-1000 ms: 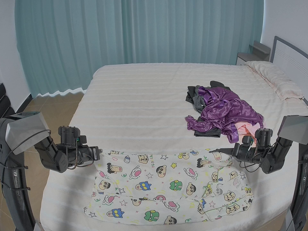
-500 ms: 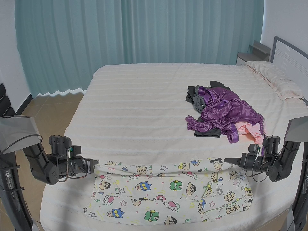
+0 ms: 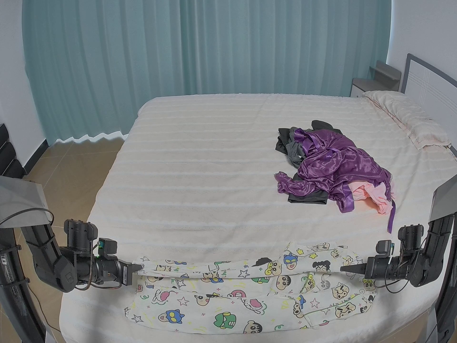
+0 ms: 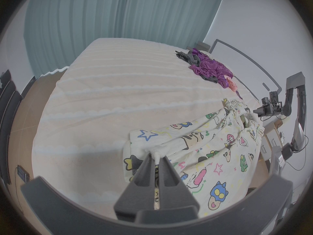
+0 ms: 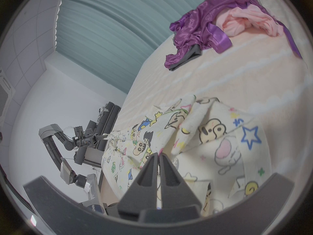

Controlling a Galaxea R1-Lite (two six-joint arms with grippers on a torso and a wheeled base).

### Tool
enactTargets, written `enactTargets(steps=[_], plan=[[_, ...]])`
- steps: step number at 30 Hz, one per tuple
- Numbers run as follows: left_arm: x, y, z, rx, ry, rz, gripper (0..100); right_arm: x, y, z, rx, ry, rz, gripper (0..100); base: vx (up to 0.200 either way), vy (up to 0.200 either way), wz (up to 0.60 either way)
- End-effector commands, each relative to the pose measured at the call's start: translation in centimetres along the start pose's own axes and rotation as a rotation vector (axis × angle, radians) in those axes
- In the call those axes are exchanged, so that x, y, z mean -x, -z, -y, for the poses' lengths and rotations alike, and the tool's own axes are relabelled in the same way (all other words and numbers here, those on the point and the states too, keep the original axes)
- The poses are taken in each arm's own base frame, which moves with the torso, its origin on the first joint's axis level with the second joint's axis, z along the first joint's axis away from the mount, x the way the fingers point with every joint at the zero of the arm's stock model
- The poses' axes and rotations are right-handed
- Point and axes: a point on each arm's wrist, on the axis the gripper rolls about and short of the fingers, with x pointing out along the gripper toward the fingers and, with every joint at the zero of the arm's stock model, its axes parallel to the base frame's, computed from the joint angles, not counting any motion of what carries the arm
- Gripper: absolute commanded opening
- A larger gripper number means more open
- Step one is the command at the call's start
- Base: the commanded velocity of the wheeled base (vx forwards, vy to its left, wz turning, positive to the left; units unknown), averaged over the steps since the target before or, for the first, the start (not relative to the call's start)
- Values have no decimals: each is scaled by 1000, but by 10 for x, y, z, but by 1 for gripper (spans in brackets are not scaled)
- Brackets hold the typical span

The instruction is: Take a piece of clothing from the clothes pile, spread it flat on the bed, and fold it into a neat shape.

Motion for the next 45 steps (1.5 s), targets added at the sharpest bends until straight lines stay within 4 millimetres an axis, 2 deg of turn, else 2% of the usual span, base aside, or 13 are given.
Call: enactTargets(steps=[1, 9, 10, 23, 27, 31, 42, 43, 45], plan=[[-2, 6, 0, 9, 3, -24, 0, 0, 3, 3, -20, 11, -6, 0, 0, 0, 0], [-8, 9, -2, 5, 2, -8, 0, 2, 7, 2, -54, 17, -19, 0, 0, 0, 0], [-7, 9, -2, 4, 1, -7, 0, 2, 7, 2, -55, 16, -19, 100, 0, 0, 0], [-6, 11, -2, 7, 1, -12, 0, -4, -1, -3, -133, -13, 8, 100, 0, 0, 0], [-7, 9, -2, 0, 0, 9, 0, -14, -6, -12, -169, -27, 32, 100, 0, 0, 0], [-8, 8, -3, 0, -1, 15, 0, -34, -14, -18, -213, 30, 64, 100, 0, 0, 0], [-12, 10, -4, 0, -1, 6, 0, -36, -12, -20, -211, 41, 61, 100, 0, 0, 0], [-12, 9, -4, 0, 1, 7, 0, -36, -12, -20, -211, 43, 62, 0, 0, 0, 0], [-12, 9, -4, -1, -1, 10, 0, -36, -11, -20, -213, 44, 60, 0, 0, 0, 0]])
